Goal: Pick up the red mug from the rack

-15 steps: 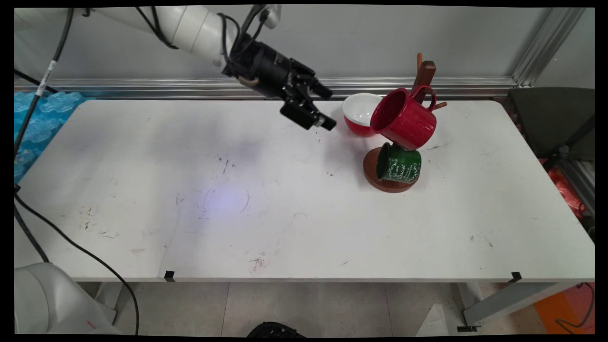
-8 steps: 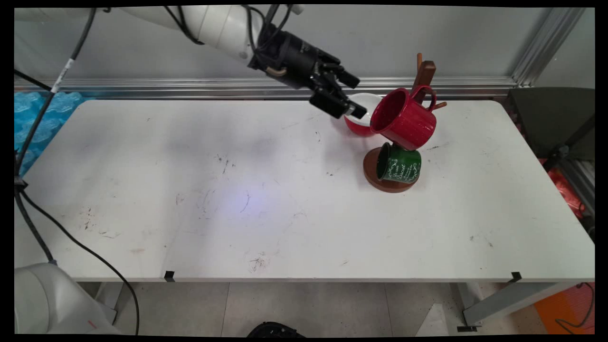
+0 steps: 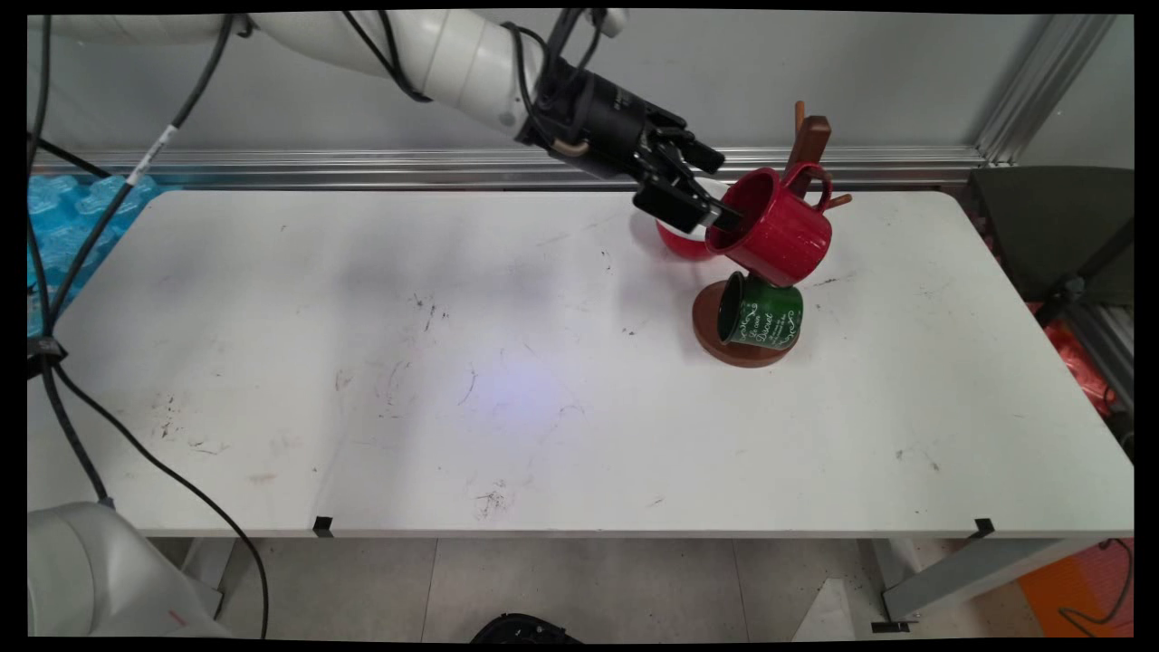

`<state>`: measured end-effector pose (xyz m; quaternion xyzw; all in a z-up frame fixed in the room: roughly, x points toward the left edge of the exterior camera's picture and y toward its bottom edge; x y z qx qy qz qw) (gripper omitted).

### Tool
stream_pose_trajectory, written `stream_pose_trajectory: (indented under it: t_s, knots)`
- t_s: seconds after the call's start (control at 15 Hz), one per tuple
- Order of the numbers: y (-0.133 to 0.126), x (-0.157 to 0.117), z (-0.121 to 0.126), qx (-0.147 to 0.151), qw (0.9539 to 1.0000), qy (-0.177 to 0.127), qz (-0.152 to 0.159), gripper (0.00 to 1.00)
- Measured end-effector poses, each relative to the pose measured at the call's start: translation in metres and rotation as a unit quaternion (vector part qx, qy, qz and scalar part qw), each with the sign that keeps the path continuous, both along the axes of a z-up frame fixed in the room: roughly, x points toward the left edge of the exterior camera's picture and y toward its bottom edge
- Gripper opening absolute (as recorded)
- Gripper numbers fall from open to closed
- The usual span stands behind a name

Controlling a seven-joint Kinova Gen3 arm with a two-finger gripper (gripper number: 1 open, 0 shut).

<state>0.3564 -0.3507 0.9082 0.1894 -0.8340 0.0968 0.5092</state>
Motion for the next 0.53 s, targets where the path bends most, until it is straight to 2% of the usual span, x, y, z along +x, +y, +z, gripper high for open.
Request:
stream_pose_trajectory:
  t_s: [0.53]
  knots:
    - [0.0,-0.024,-0.011,0.008,0.9999,0.01,0.002,1.0]
